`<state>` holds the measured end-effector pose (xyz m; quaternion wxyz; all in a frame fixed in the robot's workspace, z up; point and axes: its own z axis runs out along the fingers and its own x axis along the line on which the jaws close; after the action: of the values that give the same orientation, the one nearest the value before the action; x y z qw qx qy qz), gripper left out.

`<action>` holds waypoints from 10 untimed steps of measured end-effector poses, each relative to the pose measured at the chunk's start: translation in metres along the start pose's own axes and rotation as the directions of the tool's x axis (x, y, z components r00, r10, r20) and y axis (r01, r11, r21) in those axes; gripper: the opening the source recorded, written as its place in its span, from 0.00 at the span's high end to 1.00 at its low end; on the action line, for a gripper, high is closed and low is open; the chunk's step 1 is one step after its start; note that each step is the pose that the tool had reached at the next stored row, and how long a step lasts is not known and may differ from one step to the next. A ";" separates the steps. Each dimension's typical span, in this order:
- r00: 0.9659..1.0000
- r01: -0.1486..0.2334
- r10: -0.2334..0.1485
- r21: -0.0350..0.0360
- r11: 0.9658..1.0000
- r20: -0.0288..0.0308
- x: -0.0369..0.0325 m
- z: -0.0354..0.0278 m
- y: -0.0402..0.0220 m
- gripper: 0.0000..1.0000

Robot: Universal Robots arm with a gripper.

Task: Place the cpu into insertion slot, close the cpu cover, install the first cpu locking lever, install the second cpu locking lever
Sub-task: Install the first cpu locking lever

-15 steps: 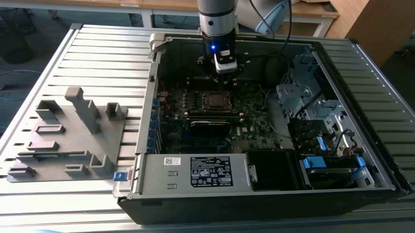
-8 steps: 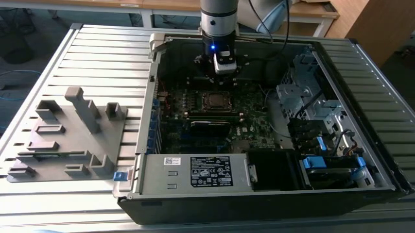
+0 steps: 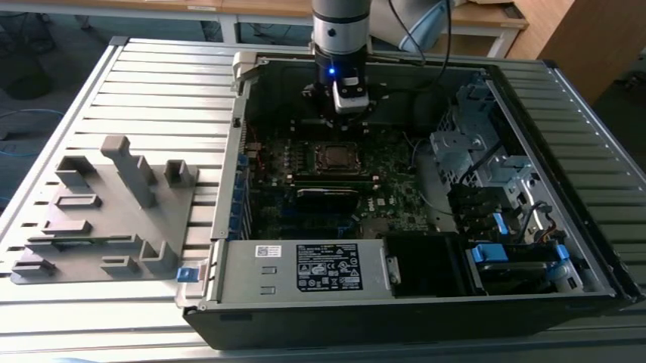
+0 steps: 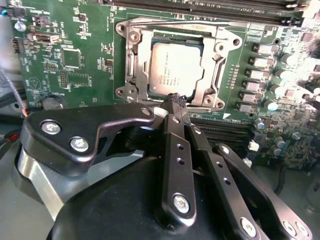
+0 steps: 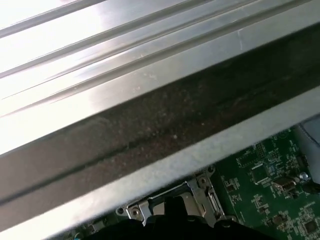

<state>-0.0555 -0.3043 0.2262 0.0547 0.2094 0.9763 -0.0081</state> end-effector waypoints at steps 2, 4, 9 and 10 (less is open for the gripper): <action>1.000 0.000 0.000 0.002 1.000 0.000 -0.0003 -0.0028 0.0000 0.89; 1.000 0.003 -0.003 0.013 1.000 -0.004 -0.0004 -0.0029 0.0001 0.89; 0.999 0.032 -0.032 0.047 0.998 -0.013 -0.0004 -0.0031 0.0000 0.89; 0.999 0.033 -0.033 0.046 0.998 -0.014 -0.0004 -0.0031 0.0000 0.89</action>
<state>-0.0555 -0.3044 0.2293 0.0435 0.1944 0.9795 -0.0301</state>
